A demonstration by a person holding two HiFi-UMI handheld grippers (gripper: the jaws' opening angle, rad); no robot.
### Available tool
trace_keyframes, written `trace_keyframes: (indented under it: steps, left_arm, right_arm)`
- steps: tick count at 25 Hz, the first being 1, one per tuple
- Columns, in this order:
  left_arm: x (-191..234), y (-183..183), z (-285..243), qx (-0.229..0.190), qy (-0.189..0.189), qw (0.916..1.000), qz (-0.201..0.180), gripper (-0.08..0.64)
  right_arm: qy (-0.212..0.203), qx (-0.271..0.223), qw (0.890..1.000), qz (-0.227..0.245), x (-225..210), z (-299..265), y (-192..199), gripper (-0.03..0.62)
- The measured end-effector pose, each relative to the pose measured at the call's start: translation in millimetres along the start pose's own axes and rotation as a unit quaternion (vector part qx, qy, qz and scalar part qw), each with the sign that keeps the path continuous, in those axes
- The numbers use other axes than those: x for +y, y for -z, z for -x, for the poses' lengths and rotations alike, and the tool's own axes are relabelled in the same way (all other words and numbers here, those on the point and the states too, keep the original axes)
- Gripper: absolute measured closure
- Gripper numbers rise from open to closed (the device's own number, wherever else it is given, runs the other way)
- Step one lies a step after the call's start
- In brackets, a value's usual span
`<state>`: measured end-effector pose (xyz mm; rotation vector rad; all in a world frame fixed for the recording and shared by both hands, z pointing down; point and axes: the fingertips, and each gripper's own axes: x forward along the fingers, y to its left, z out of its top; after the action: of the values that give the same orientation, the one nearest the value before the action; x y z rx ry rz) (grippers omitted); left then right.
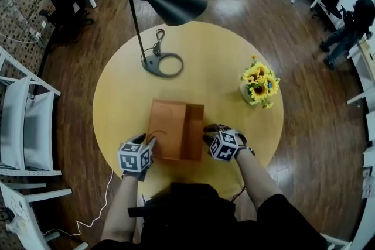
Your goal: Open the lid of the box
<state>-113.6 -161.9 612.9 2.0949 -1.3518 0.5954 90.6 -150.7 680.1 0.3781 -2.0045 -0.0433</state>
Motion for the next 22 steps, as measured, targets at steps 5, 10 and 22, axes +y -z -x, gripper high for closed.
trace_keyframes:
  steps: [5, 10, 22]
  left_arm:
    - [0.5, -0.8, -0.1, -0.002, -0.001, 1.0, 0.004, 0.398]
    - [0.9, 0.7, -1.9, -0.004, 0.002, 0.9999, 0.014, 0.397]
    - [5.1, 2.9, -2.2, -0.019, 0.007, 0.9991, 0.038, 0.397]
  right_arm:
    - [0.012, 0.007, 1.0, -0.027, -4.8, 4.6, 18.8, 0.517]
    - [0.023, 0.019, 0.998, -0.061, -11.6, 5.8, 48.8, 0.517]
    - [0.048, 0.027, 0.992, -0.112, -8.9, 3.4, 59.3, 0.503]
